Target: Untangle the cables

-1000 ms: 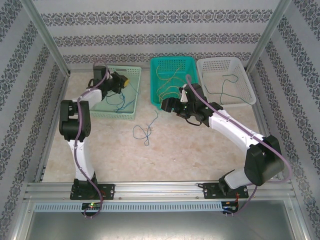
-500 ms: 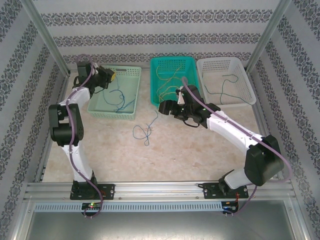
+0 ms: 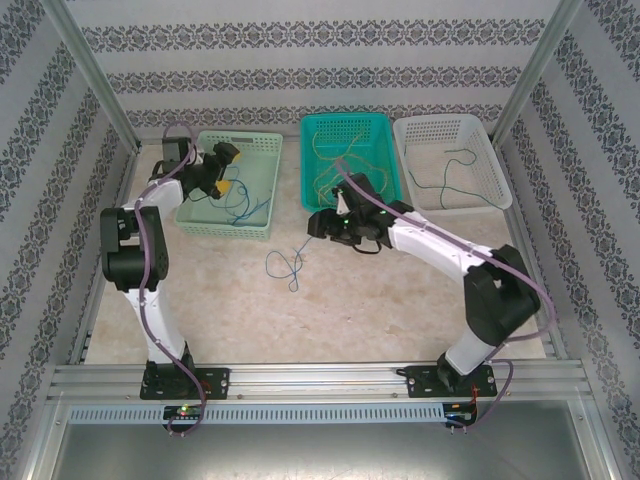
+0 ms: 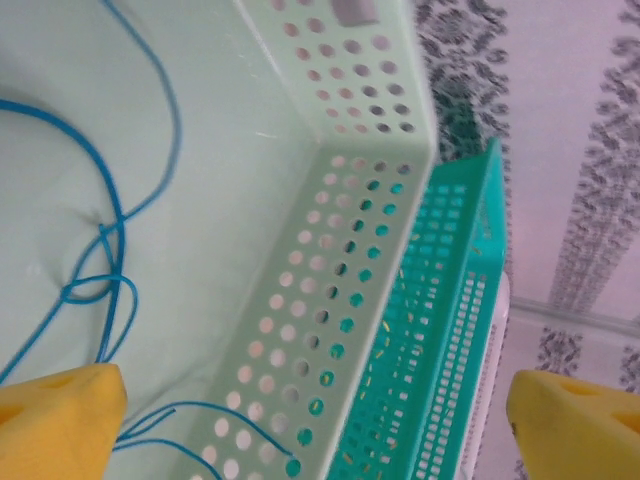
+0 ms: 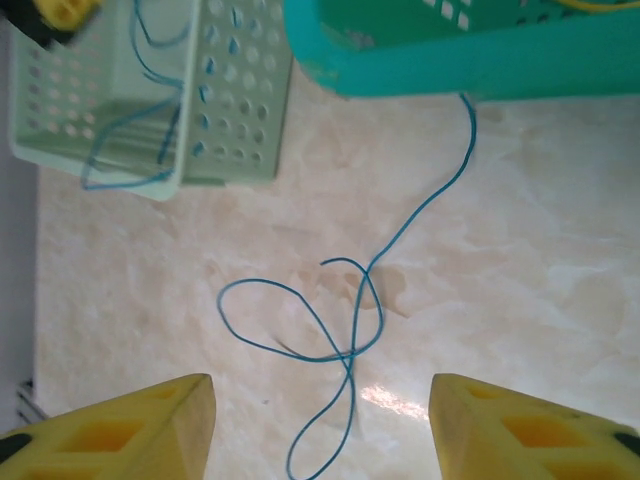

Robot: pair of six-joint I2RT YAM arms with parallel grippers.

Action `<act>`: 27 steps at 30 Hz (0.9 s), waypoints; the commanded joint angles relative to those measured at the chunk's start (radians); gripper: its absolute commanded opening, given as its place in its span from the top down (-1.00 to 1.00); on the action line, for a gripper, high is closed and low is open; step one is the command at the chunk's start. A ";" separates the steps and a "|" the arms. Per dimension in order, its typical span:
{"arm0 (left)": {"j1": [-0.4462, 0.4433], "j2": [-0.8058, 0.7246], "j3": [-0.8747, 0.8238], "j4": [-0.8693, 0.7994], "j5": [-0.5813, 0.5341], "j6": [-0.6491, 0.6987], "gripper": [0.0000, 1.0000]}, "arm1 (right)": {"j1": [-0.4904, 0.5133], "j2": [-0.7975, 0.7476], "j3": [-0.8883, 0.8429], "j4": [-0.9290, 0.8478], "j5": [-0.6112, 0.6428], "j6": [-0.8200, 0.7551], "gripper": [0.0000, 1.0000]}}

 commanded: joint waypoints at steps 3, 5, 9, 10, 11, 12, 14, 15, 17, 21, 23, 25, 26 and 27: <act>-0.035 -0.193 0.007 -0.091 -0.053 0.182 -0.99 | 0.072 0.106 0.081 -0.112 0.046 -0.042 -0.13; -0.060 -0.267 -0.010 -0.175 -0.101 0.295 -0.99 | 0.091 0.133 0.087 -0.126 0.073 -0.044 -0.13; -0.147 -0.425 -0.078 -0.328 -0.274 0.520 -0.99 | 0.091 0.124 0.037 -0.073 0.095 -0.021 -0.08; -0.170 -0.467 -0.107 -0.358 -0.317 0.554 -0.99 | 0.091 0.110 0.026 -0.059 0.107 -0.020 -0.05; -0.190 -0.506 -0.145 -0.384 -0.351 0.574 -0.99 | 0.089 0.095 0.018 -0.048 0.117 -0.024 -0.03; -0.207 -0.539 -0.184 -0.398 -0.368 0.583 -0.99 | 0.090 0.086 0.013 -0.041 0.121 -0.030 -0.03; -0.243 -0.614 -0.287 -0.414 -0.386 0.586 -1.00 | 0.090 0.075 0.013 -0.039 0.121 -0.053 -0.02; -0.257 -0.643 -0.335 -0.416 -0.387 0.578 -0.99 | 0.089 0.078 0.017 -0.045 0.119 -0.061 -0.02; -0.288 -0.709 -0.437 -0.422 -0.388 0.552 -0.94 | 0.091 0.093 0.023 -0.066 0.113 -0.072 -0.01; -0.374 -0.802 -0.574 -0.431 -0.421 0.522 -0.90 | 0.092 0.105 -0.003 -0.051 0.110 -0.063 0.04; -0.411 -0.799 -0.617 -0.409 -0.405 0.511 -0.87 | 0.089 0.099 -0.016 -0.035 0.119 -0.053 0.08; -0.432 -0.764 -0.626 -0.400 -0.390 0.504 -0.85 | 0.086 0.089 -0.019 -0.028 0.120 -0.047 0.10; -0.438 -0.743 -0.627 -0.397 -0.388 0.504 -0.83 | 0.084 0.082 -0.017 -0.026 0.123 -0.048 0.10; -0.443 -0.726 -0.626 -0.394 -0.388 0.508 -0.82 | 0.082 0.076 -0.017 -0.027 0.127 -0.049 0.10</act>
